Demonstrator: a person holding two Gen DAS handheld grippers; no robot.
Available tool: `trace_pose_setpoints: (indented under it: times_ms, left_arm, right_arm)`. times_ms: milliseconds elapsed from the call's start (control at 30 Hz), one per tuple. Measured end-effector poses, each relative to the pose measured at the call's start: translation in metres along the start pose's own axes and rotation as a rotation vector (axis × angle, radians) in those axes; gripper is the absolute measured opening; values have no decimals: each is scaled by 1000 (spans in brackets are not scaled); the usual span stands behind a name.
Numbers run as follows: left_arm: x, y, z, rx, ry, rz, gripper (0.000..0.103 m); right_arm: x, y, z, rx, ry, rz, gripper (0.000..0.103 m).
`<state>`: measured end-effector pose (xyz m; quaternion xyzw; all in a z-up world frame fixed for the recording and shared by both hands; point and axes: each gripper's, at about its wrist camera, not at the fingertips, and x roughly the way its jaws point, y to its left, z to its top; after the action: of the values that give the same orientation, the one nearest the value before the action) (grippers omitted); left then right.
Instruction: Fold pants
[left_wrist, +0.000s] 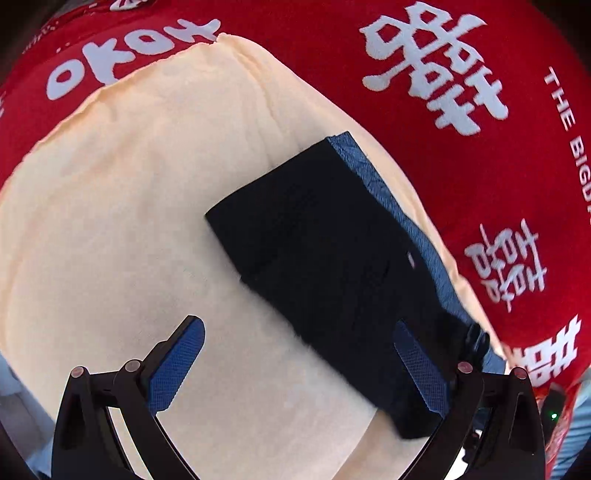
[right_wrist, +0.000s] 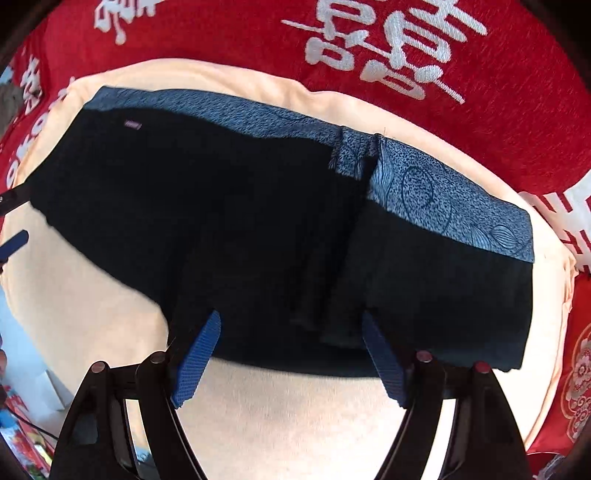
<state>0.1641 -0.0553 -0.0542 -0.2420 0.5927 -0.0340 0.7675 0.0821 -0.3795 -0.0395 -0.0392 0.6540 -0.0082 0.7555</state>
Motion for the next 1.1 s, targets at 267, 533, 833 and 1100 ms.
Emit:
trace_pose_setpoints:
  times_ms: [267, 533, 833, 1100]
  left_arm:
    - [31, 9, 9, -104, 16, -241, 103]
    - [28, -23, 19, 12, -15, -233, 103]
    - [47, -43, 25, 86, -8, 34, 41]
    - [24, -103, -21, 569, -203, 238, 37]
  right_arm:
    - [13, -2, -2, -11, -38, 31, 99]
    - [18, -5, -10, -13, -45, 54, 100]
    - [-14, 6, 15, -27, -64, 84, 101]
    - [-61, 32, 129, 43, -6, 458, 101]
